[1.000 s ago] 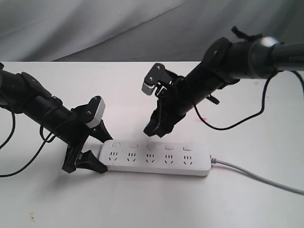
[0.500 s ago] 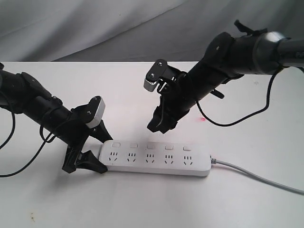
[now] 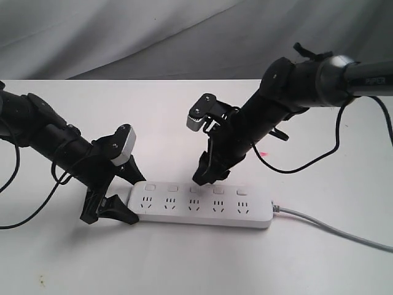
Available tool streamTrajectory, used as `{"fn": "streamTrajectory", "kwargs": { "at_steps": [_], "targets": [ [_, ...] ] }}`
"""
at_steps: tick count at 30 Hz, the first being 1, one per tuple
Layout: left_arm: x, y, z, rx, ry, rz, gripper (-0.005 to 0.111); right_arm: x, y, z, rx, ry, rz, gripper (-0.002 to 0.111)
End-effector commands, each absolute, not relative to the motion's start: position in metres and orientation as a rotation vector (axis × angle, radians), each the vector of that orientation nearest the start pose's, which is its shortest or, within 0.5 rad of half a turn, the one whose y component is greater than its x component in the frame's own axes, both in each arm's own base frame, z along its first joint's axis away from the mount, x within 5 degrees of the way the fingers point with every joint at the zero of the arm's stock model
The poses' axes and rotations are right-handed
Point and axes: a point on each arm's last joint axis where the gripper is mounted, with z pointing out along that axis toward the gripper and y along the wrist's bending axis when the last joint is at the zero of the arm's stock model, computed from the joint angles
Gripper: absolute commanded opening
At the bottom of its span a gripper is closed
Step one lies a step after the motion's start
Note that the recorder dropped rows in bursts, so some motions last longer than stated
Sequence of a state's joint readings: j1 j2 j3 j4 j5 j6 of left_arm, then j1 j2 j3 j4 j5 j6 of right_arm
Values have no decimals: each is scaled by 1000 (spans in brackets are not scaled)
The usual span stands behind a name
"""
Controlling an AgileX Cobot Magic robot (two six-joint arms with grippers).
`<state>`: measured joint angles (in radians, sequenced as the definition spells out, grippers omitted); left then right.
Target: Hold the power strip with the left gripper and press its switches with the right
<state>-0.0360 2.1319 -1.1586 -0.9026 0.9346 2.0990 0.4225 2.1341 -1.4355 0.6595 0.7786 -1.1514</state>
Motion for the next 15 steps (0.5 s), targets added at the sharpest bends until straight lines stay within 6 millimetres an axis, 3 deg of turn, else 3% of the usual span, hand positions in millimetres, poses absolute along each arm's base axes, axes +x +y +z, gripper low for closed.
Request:
{"fn": "streamTrajectory", "kwargs": {
  "at_steps": [1,10,15],
  "targets": [
    [355,-72,91,1761,1927,-742,47,374,201,162,-1470,2262,501,55],
    [355,-72,91,1761,1927,-742,47,376,171,174,-1428,2349,572,55],
    [355,-72,91,1761,1927,-742,47,379,169,174,-1369,2361,612,55]
  ]
}}
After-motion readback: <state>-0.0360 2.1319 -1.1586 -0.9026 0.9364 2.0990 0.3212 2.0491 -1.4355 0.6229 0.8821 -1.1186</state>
